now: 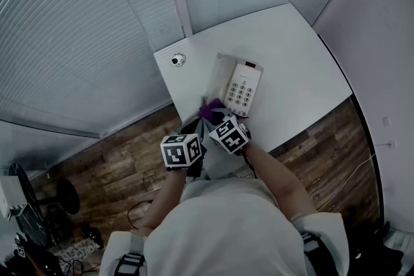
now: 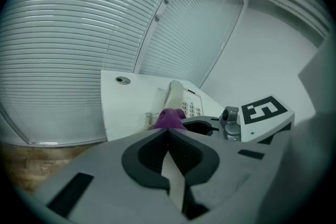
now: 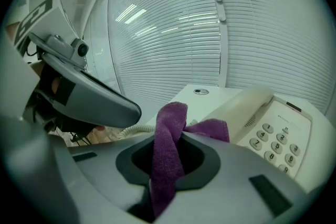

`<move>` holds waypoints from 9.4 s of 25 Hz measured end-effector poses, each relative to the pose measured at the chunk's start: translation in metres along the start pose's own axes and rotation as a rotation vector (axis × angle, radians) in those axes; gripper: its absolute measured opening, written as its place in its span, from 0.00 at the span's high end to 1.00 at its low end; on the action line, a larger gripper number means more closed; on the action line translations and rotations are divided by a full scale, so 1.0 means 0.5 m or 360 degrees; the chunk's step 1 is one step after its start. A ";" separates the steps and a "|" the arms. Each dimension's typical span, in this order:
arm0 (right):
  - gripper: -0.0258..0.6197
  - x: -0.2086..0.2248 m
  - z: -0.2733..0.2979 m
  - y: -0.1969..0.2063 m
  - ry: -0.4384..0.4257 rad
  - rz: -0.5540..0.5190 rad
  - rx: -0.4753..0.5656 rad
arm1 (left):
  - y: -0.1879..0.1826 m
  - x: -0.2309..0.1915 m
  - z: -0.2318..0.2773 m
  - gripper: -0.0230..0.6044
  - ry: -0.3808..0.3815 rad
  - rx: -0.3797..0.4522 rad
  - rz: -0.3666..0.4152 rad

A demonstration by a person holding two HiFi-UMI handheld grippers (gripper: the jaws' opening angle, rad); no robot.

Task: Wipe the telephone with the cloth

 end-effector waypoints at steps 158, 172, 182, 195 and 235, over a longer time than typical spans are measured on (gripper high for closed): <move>0.87 0.135 -0.314 -0.176 0.0280 0.0482 0.0867 | -0.099 0.171 0.059 0.60 0.1408 0.0184 -0.1103; 0.87 0.108 -0.289 -0.169 0.0163 0.0502 0.0829 | -0.127 0.154 0.053 0.60 0.1457 0.0252 -0.1141; 0.87 0.103 -0.282 -0.154 0.0057 0.0616 0.0802 | -0.137 0.157 0.048 0.60 0.1516 0.0260 -0.1157; 0.87 0.071 -0.274 -0.149 -0.0066 0.0566 0.0738 | -0.145 0.144 0.049 0.60 0.1505 0.0283 -0.1150; 0.87 0.030 -0.290 -0.106 -0.0146 0.0554 0.0659 | -0.226 0.080 0.074 0.60 0.1300 0.0496 -0.1115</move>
Point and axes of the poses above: the fingertips, and each gripper's own axes: z forward along the fingers, x to its right, y out of its underside, the point moved 4 cm from there along -z, backward along the fingers, and after that the axes turned 4 degrees about x, right-handed, at the moved point
